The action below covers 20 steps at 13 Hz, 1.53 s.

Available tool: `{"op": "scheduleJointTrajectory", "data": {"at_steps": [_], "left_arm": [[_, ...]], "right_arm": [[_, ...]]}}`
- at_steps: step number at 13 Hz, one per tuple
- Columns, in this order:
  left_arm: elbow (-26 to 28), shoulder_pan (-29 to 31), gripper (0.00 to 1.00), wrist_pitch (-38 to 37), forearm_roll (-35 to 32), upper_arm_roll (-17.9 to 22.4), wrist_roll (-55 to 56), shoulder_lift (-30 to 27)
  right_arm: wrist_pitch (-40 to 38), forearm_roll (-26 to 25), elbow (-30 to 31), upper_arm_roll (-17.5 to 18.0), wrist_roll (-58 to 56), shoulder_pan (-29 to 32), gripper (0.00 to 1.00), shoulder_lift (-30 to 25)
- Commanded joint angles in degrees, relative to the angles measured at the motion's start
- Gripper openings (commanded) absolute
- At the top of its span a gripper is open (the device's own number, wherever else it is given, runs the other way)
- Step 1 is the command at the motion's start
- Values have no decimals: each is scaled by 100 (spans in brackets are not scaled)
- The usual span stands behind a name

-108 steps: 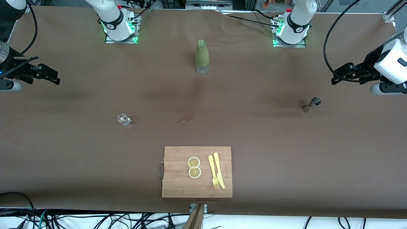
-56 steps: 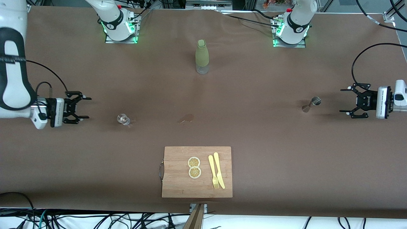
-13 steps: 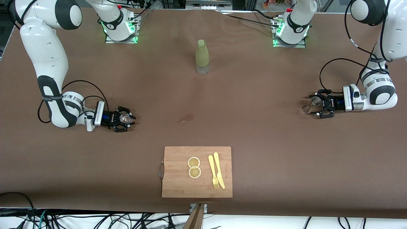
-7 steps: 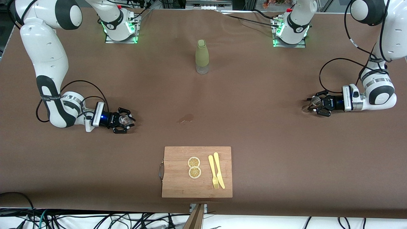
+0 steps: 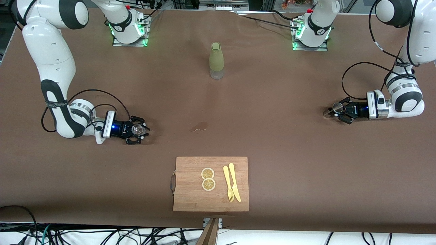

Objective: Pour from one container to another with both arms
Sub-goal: 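Lift the glass cup and jigger, bringing both grippers together mid-table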

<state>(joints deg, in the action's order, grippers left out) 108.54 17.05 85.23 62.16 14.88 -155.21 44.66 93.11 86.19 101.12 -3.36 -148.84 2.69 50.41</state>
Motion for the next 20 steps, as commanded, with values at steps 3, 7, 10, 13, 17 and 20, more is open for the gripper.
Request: {"op": "scheduleJointTrajectory", "data": {"at_steps": [3,7,10,13,17,20], "left_arm": [[115,-551,0,29,744,-318,-81,-45],[36,-1518,0,291,1823,-740,368,-71],[-148,-2782,0,1133,2509,-793,658,-37],[-236,-3785,0,1661,3816,-802,1018,-28],[-736,-4446,0,2453,4743,-1048,1335,173],[-1473,-4781,0,2594,5095,-1075,1432,691]], "right_arm": [[646,-6,127,212,671,-207,27,-681],[1155,-15,180,467,1058,-304,27,-927],[1428,-6,180,573,1480,-602,27,-1068],[1570,-128,364,722,1805,-787,27,-1366],[2001,-567,505,1029,2454,-840,27,-1841],[2001,-1129,601,1056,3088,-954,27,-2280]]}}
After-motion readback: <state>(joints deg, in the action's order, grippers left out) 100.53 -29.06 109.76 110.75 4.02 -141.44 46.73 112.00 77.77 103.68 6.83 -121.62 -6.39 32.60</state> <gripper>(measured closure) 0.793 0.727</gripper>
